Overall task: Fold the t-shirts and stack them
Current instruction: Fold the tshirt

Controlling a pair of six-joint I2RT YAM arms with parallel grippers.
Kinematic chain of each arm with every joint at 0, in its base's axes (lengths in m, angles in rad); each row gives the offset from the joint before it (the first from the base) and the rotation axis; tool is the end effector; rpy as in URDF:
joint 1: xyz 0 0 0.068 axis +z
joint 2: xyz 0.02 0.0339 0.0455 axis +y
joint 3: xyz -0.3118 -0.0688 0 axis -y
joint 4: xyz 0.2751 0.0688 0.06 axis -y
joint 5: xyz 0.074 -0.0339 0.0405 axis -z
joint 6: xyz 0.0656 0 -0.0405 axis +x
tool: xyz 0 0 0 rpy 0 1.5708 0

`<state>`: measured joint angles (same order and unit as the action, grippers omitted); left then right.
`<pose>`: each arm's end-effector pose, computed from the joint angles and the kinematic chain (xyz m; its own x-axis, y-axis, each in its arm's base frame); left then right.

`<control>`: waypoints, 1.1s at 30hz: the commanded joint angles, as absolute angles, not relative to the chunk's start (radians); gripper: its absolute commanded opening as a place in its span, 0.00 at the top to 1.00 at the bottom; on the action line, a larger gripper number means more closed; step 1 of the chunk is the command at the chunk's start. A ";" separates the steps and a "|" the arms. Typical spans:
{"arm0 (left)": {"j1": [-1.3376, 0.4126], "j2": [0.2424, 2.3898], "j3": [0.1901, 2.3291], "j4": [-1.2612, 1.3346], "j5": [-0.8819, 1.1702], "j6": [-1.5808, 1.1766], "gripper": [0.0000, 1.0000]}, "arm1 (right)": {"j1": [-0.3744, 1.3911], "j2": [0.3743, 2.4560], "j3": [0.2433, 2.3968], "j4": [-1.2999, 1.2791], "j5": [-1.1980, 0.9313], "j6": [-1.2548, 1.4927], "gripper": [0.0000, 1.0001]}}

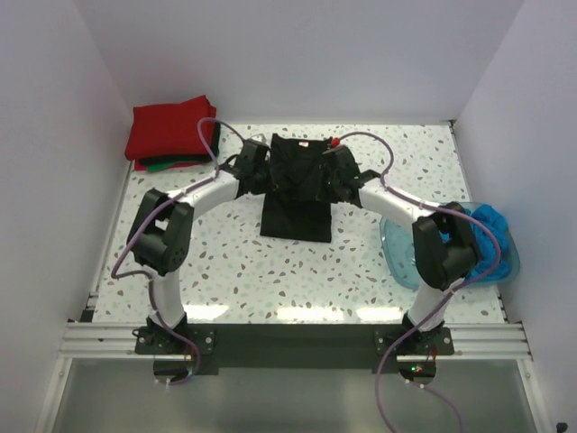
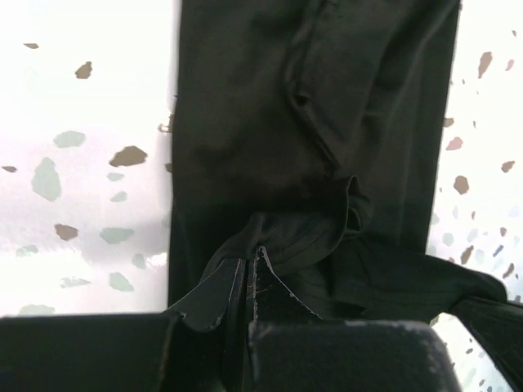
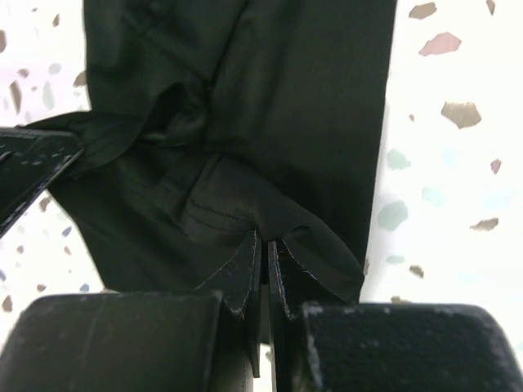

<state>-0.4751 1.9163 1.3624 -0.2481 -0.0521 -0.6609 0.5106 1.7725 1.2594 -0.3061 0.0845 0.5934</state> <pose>0.4356 -0.2202 0.2129 -0.7652 -0.2957 -0.5718 -0.0571 0.9159 -0.3972 0.3925 0.2135 0.2344 -0.7726 0.2059 -0.6006 -0.0056 0.9437 0.3307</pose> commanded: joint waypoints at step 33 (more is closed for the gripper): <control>-0.417 1.253 0.718 -0.302 0.003 -0.692 0.00 | 0.603 1.969 1.391 -0.169 -0.114 0.509 0.01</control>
<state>-0.4210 1.3254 0.7349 -0.2745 0.0177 -0.6739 0.6041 1.9335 1.3159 -0.2001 -0.1192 0.5331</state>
